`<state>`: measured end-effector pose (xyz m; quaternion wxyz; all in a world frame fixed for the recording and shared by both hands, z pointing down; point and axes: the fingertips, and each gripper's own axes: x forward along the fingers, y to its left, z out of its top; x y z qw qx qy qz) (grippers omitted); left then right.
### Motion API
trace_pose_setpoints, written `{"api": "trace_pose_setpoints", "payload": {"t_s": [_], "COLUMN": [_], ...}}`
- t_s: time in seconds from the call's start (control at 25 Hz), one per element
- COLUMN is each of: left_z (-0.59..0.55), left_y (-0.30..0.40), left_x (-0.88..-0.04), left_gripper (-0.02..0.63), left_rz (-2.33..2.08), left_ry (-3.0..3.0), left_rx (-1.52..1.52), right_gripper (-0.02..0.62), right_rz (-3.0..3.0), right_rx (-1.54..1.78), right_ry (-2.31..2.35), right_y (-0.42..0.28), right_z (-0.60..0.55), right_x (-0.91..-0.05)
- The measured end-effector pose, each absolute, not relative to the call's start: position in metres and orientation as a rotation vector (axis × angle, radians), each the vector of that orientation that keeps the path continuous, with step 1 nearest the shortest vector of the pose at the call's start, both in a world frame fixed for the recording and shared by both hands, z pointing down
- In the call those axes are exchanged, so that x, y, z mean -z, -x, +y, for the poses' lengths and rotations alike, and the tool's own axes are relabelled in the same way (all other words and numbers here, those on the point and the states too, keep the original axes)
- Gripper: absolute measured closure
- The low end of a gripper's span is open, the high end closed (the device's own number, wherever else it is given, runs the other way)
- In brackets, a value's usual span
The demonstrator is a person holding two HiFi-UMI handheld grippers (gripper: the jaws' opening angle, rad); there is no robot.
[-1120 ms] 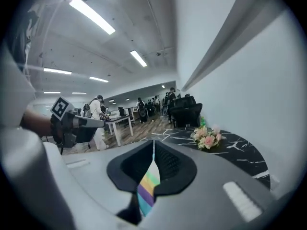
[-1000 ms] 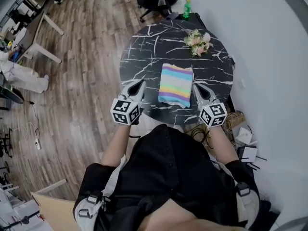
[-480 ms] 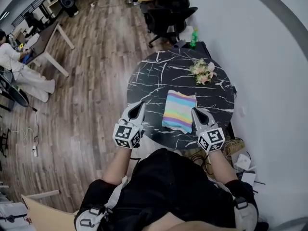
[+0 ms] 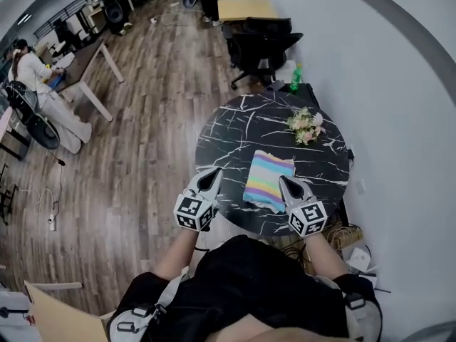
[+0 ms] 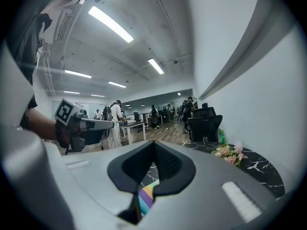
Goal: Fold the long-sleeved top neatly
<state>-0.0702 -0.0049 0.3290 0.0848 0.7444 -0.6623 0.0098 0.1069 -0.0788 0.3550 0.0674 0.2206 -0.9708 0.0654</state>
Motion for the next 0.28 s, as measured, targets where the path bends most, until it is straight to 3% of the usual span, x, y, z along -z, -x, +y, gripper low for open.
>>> {"api": "trace_pose_setpoints", "payload": {"t_s": [0.28], "left_z": [-0.006], "left_y": [0.059], "left_x": [-0.318], "left_gripper": [0.598], "left_rz": [-1.935], "left_ry": [-2.243], "left_rx": [0.031], "right_gripper": [0.592], "right_rz": [-2.913], "right_rx": [-0.166], "right_ry": [-0.662], "right_y": [-0.107], "right_z": [-0.086], "right_x": [-0.356]}}
